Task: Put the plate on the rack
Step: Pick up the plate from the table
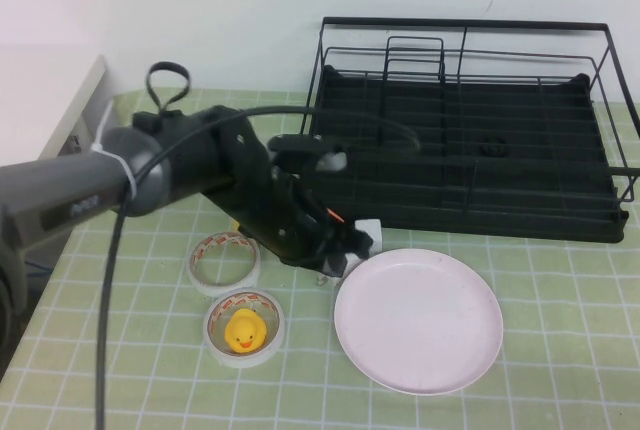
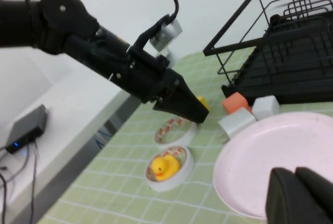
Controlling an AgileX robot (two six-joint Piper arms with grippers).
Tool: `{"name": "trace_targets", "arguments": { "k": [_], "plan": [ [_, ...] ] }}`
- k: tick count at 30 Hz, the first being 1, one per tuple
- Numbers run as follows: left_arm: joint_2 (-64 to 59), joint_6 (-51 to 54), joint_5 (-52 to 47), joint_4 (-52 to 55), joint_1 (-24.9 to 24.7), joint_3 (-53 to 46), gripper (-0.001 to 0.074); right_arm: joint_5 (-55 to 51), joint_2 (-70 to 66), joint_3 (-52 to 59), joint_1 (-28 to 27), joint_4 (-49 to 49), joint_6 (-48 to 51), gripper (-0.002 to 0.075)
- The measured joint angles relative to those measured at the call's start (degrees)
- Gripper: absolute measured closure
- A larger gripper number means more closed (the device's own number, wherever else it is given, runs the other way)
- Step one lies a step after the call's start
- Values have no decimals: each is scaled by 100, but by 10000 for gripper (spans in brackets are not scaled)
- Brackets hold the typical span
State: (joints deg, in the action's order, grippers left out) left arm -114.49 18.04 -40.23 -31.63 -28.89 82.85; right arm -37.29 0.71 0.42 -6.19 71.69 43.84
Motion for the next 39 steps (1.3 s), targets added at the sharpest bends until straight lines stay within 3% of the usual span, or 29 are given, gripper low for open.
{"name": "trace_targets", "arguments": {
  "k": [6, 8, 13, 17, 28, 30, 34, 39],
  "plan": [
    [-261, -336, 90, 805, -433, 0, 704, -103, 0, 0, 0, -202, 10, 715],
    [-389, -601, 90, 1138, -525, 0, 645, -201, 0, 0, 0, -215, 10, 715],
    [-649, -1456, 340, 1630, -560, 0, 393, -644, 0, 0, 0, -240, -21, 715],
    [-744, -1684, 589, 1455, -560, 0, 325, -847, 0, 0, 0, -306, -171, 715],
    [-1063, -1746, 941, 863, -560, 0, 414, -890, 0, 0, 0, -445, -238, 715],
    [-1073, -1746, 990, 852, -560, 0, 465, -890, 0, 0, 0, -503, -238, 715],
    [-1101, -1804, 1056, 806, -560, 0, 659, -904, 0, 0, 0, -604, -238, 715],
    [-1112, -1804, 1089, 601, -560, 0, 722, -904, 0, 0, 0, -642, -238, 715]
  ]
}}
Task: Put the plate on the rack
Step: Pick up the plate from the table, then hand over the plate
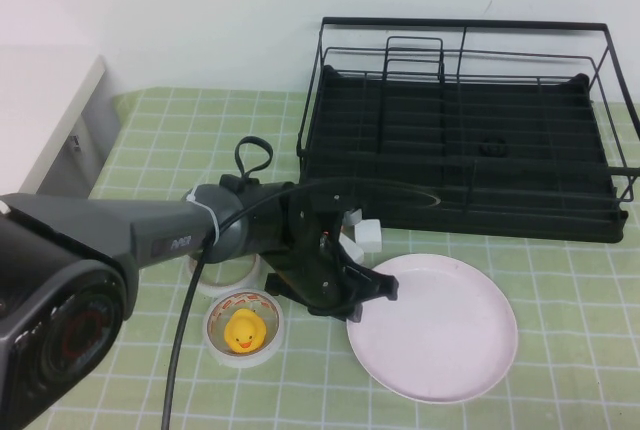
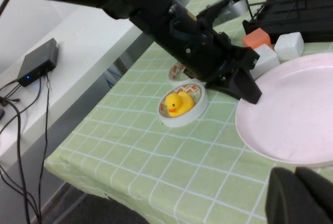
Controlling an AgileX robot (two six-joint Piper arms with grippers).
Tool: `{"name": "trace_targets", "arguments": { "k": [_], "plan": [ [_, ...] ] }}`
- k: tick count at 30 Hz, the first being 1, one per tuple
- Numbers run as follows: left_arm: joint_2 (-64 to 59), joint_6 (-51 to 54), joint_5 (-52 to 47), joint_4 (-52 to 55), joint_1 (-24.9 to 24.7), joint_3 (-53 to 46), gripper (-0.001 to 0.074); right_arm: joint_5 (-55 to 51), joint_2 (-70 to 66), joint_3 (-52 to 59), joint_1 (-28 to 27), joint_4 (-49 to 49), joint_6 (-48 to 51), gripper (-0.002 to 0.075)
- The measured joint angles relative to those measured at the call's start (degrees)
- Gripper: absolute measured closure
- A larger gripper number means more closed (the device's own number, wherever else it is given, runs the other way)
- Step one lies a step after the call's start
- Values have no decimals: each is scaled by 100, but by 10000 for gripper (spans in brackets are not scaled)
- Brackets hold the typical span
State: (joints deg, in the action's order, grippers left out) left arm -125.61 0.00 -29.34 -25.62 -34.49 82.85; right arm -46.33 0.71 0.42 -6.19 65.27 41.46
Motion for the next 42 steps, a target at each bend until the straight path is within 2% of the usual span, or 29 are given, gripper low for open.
{"name": "trace_targets", "arguments": {
  "k": [5, 11, 15, 17, 20, 24, 28, 35, 42],
  "plan": [
    [10, 511, -91, -698, 0, 0, 733, 92, 0, 0, 0, -23, 0, 715],
    [21, 1876, -355, -2025, 98, 0, 734, 304, 0, 0, 0, -42, -34, 715],
    [21, 2847, -633, -3074, 335, 0, 734, 496, 0, 0, 0, -60, -251, 692],
    [28, 3108, -717, -3454, 450, 0, 734, 607, 0, 0, 0, -70, -291, 658],
    [87, 3398, -790, -3702, 592, 0, 734, 838, 0, 0, 0, -81, -365, 564],
    [339, 3836, -933, -3843, 708, -10, 734, 1178, 0, -5, 0, -91, -689, 383],
    [771, 4220, -1025, -3857, 801, -10, 734, 1141, -560, -166, 0, -94, -744, 324],
    [1803, 4595, -1113, -3847, 815, -85, 734, 1165, -2431, -1330, 0, 140, 498, 311],
    [2400, 4693, -1045, -3858, 919, -468, 734, 1165, -4324, -2679, 0, 1127, 2378, 309]
  ]
}}
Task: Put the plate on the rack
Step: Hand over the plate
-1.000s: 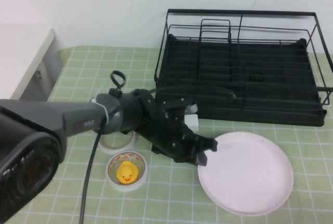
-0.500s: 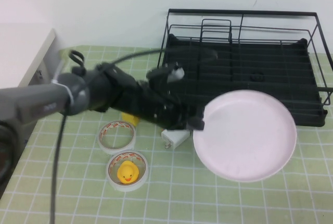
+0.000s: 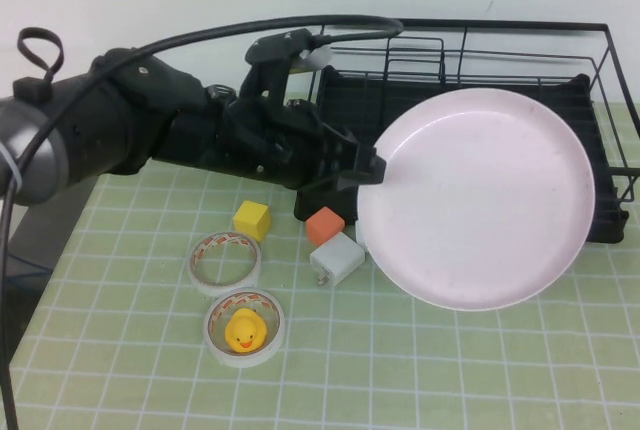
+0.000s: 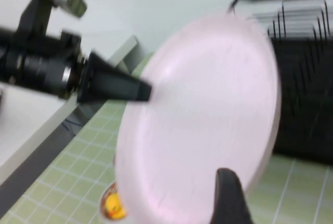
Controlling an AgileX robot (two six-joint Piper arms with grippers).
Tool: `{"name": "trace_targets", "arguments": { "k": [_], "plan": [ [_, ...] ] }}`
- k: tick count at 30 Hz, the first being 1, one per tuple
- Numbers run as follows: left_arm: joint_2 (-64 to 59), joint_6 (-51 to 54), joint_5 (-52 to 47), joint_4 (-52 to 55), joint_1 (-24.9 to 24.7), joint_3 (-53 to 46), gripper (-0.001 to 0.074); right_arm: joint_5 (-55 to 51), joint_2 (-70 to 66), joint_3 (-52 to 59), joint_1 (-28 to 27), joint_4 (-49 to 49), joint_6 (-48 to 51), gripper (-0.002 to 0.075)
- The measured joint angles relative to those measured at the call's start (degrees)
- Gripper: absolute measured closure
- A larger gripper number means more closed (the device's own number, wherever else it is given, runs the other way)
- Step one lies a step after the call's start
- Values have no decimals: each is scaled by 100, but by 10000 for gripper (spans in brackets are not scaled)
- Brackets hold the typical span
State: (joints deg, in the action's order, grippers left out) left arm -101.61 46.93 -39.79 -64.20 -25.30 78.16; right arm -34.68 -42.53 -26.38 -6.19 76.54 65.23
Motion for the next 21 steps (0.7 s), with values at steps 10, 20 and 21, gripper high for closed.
{"name": "trace_targets", "arguments": {
  "k": [10, 20, 21],
  "plan": [
    [32, 70, 367, -411, 0, -95, 734, -927, -2481, -1302, 0, 1095, 1900, 308],
    [32, 396, 429, -496, 0, -95, 734, -1640, -3798, -1845, 0, 1413, 2517, 308],
    [32, 419, 429, -496, 0, -95, 734, -1653, -3860, -1845, 0, 1457, 2600, 308]
  ]
}}
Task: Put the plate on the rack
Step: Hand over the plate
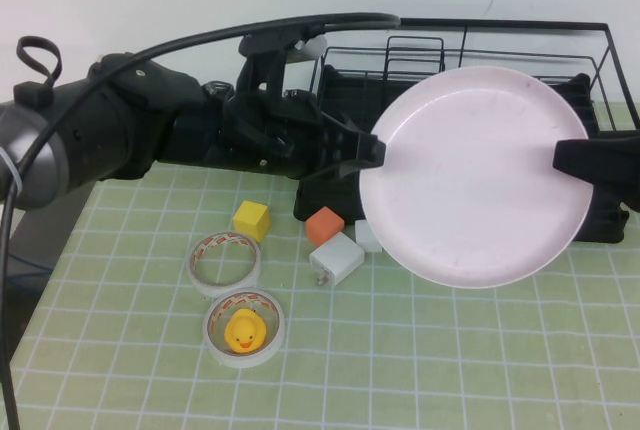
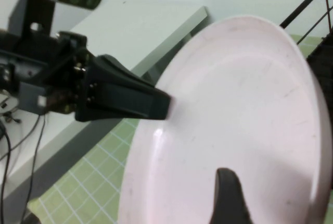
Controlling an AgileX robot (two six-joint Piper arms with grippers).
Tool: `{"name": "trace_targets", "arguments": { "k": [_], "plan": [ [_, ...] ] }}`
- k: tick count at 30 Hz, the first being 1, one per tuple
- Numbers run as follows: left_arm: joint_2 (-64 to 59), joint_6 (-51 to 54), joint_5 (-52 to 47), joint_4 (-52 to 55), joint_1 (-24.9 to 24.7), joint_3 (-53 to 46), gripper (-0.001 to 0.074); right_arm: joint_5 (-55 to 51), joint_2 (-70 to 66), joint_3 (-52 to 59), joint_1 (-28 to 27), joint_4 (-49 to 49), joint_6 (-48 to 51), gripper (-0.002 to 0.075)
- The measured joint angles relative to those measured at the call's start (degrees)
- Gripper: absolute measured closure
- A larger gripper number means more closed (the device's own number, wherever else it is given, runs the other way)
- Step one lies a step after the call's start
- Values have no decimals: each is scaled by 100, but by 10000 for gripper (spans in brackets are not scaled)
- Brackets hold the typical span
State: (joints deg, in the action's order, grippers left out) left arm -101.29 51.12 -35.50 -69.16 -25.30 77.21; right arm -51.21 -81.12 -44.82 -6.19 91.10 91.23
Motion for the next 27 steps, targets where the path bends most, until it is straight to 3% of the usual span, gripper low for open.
{"name": "trace_targets", "arguments": {
  "k": [6, 9, 14, 19, 22, 27],
  "plan": [
    [0, 200, 24, -229, 0, 0, 734, -36, -307, -13, 0, 145, 444, 325],
    [0, 270, 45, -367, 0, 0, 734, -47, -445, -26, 0, 224, 582, 400],
    [0, 430, 70, -447, 0, 0, 728, -107, -694, -107, -8, 487, 794, 622],
    [0, 451, 149, -474, 0, 0, 714, -164, -904, -377, -34, 525, 1135, 629],
    [0, 440, 149, -546, 0, 0, 641, -224, -986, -669, -34, 502, 1495, 631],
    [0, 421, 267, -549, 9, 0, 365, -304, -1179, -1264, -34, 423, 1907, 636]
  ]
}}
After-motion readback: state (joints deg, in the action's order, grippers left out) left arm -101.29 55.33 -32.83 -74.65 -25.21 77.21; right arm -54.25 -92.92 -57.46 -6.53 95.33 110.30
